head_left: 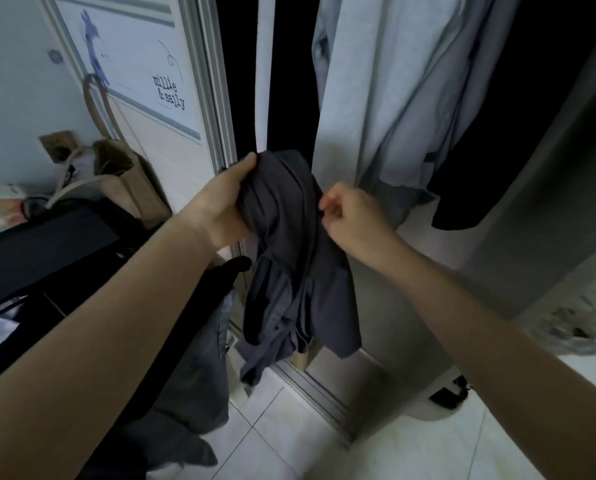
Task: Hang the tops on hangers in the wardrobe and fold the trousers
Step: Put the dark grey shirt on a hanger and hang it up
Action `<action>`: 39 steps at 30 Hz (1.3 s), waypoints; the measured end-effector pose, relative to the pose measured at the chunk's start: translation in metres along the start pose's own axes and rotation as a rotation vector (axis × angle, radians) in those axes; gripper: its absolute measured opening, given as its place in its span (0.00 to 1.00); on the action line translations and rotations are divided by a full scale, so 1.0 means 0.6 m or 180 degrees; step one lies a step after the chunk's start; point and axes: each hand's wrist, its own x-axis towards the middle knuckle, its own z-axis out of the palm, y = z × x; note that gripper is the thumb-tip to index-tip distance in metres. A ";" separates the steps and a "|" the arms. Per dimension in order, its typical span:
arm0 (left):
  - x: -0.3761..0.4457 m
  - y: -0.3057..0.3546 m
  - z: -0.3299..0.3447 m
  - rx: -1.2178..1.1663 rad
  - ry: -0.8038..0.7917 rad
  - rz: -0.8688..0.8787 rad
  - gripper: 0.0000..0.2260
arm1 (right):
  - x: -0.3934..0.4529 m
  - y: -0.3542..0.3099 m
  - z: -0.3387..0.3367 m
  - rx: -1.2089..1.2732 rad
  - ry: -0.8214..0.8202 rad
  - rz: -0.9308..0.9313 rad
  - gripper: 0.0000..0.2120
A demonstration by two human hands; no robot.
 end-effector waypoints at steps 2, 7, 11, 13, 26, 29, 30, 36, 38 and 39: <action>0.010 0.030 0.018 0.0057 0.0067 0.0053 0.19 | 0.004 0.013 0.005 -0.0115 -0.0082 0.0144 0.04; 0.039 0.089 0.052 0.0002 0.0298 -0.0040 0.17 | 0.001 0.016 0.040 0.0137 -0.0944 0.0301 0.20; 0.068 0.115 0.050 0.0016 0.0323 -0.0088 0.16 | 0.024 0.010 0.057 -0.0242 -0.0864 0.0421 0.21; 0.084 0.125 0.040 0.0085 0.0322 -0.0134 0.15 | 0.038 0.000 0.048 -0.0178 -0.0626 0.0431 0.18; 0.081 0.122 -0.102 0.2362 -0.1711 -0.0486 0.21 | 0.160 -0.128 -0.057 0.4263 -0.0142 0.0157 0.17; 0.093 0.125 -0.107 0.3481 -0.1182 0.0200 0.06 | 0.176 -0.139 -0.059 0.4231 0.0173 0.0082 0.17; 0.095 0.130 -0.111 0.3523 -0.0911 0.0360 0.06 | 0.178 -0.142 -0.064 0.4128 0.0297 0.0065 0.16; 0.074 0.200 -0.089 0.1750 -0.0918 0.0955 0.09 | 0.138 -0.128 -0.052 0.1914 0.0634 -0.0630 0.10; 0.068 0.219 -0.054 0.1671 -0.0864 0.1193 0.11 | 0.117 -0.123 -0.025 0.0778 0.0760 -0.1508 0.13; 0.065 0.229 -0.037 0.1623 -0.0834 0.1266 0.13 | 0.108 -0.119 -0.012 0.0256 0.0822 -0.1953 0.16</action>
